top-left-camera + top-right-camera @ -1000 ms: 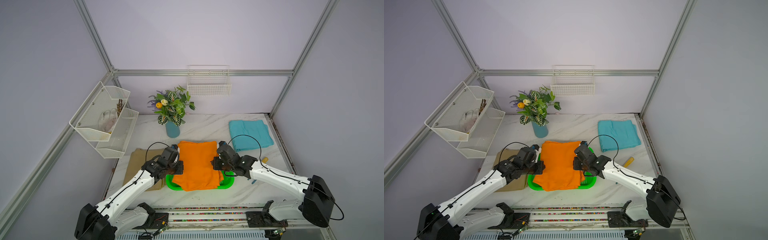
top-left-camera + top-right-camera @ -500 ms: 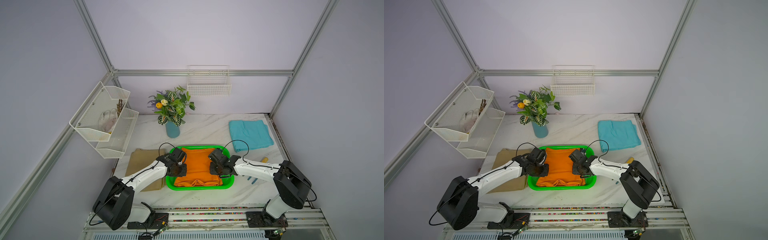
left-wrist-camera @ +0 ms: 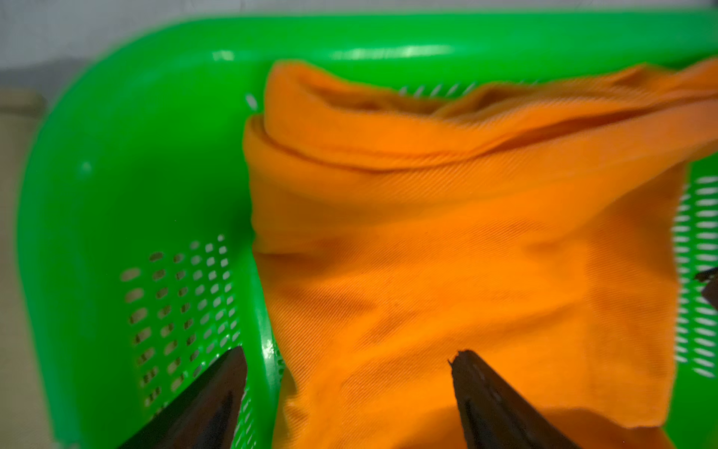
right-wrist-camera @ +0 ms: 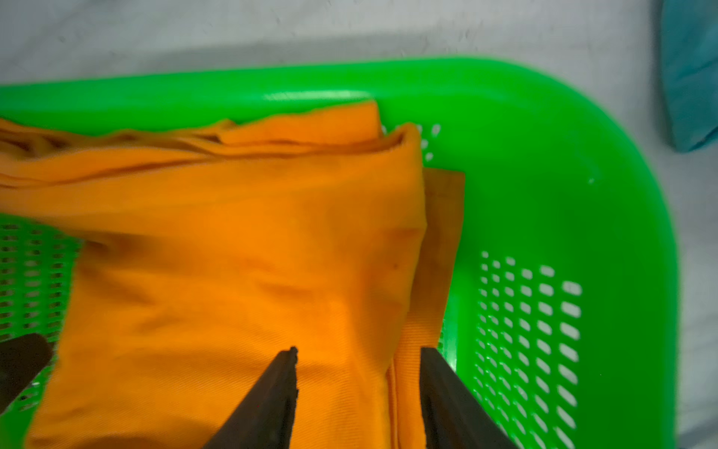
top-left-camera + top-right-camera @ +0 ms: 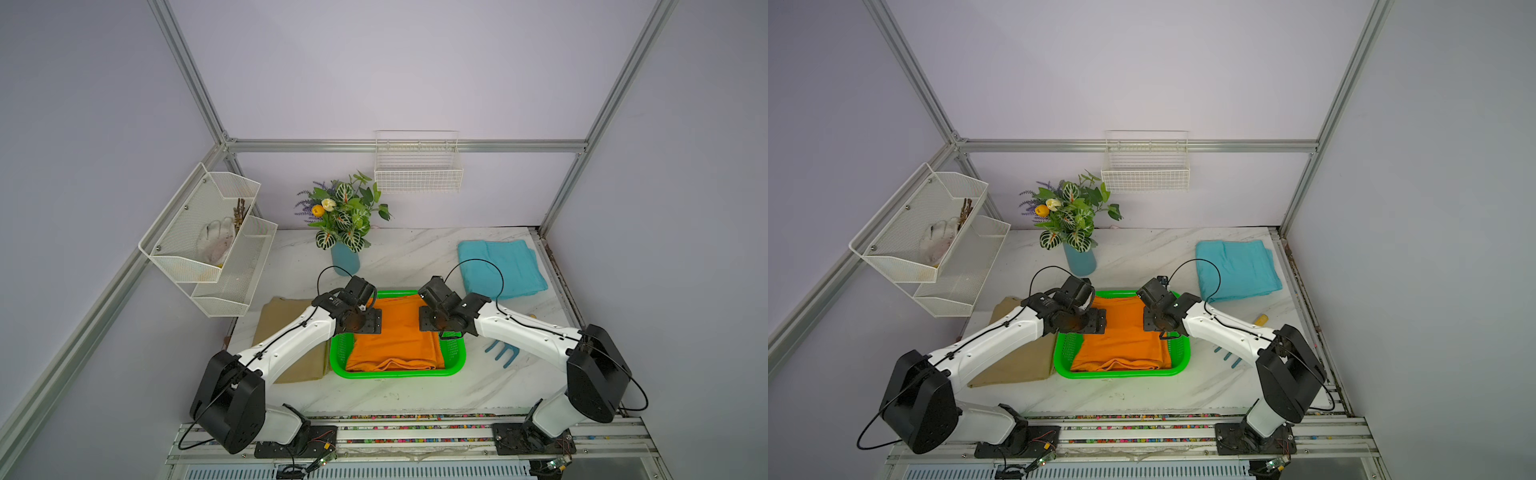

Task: Put the folded long pants in the basket
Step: Place the long pant in the basket, then move the basket to the center of the board.

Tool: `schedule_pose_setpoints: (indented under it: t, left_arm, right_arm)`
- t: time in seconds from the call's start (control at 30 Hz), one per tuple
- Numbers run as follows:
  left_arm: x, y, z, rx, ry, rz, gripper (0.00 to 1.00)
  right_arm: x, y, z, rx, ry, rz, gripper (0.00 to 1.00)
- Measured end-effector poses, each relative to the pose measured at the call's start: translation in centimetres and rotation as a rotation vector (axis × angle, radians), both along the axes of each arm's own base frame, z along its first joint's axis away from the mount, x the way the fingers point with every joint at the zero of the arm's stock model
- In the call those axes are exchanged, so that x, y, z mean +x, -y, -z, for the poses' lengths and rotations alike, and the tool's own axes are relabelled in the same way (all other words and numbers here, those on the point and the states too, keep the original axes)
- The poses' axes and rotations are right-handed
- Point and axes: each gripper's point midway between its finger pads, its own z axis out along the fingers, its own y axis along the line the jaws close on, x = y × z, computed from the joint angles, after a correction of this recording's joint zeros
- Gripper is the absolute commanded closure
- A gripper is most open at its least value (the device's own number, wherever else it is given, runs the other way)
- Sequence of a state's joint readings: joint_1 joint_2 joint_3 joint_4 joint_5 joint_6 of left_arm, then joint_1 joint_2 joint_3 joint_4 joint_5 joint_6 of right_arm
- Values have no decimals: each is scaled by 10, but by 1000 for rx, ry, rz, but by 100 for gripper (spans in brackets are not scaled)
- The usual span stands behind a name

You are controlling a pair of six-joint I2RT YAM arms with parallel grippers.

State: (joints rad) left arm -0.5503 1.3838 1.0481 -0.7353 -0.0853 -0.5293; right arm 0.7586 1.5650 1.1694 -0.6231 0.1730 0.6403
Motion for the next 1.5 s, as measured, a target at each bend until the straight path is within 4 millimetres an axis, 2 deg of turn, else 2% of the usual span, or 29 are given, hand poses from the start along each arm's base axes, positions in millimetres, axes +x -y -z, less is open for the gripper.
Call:
schedule_pose_setpoints:
  t: [0.1, 0.17, 0.23, 0.37, 0.6, 0.7, 0.8, 0.9, 1.03, 1.13, 1.33, 1.5]
  left_arm:
    - [12, 4, -33, -38, 96, -8, 12]
    - [18, 5, -51, -60, 157, -9, 12]
    - [21, 4, -61, -70, 201, -12, 12]
    - [30, 6, -72, -95, 266, -25, 12]
    - [27, 3, -52, -97, 250, -47, 11]
    - [27, 2, -49, -90, 247, -51, 11]
    - [28, 1, -51, -87, 255, -56, 11]
    - [28, 0, -51, -83, 259, -59, 11]
    - [29, -1, -52, -81, 261, -62, 10]
    - [29, -1, -51, -81, 261, -62, 10]
    - [30, 2, -47, -83, 250, -57, 10]
    - [30, 4, -40, -79, 229, -50, 10]
  right_arm:
    - [6, 15, -20, -2, 39, 3, 46]
    - [11, 34, -24, -20, 48, 28, 46]
    - [14, 54, -23, -40, 44, 57, 46]
    - [6, 88, -5, -96, 1, 86, 46]
    - [-19, 94, 37, -109, -100, 40, 56]
    - [-23, 88, 45, -73, -114, 31, 66]
    - [-20, 81, 50, -36, -117, 34, 81]
    - [-13, 79, 49, -11, -111, 54, 88]
    - [-3, 84, 49, -17, -107, 50, 89]
    - [10, 96, 48, -38, -99, 57, 89]
    - [47, 119, 44, -84, -80, 91, 89]
    - [82, 121, 45, -104, -70, 91, 89]
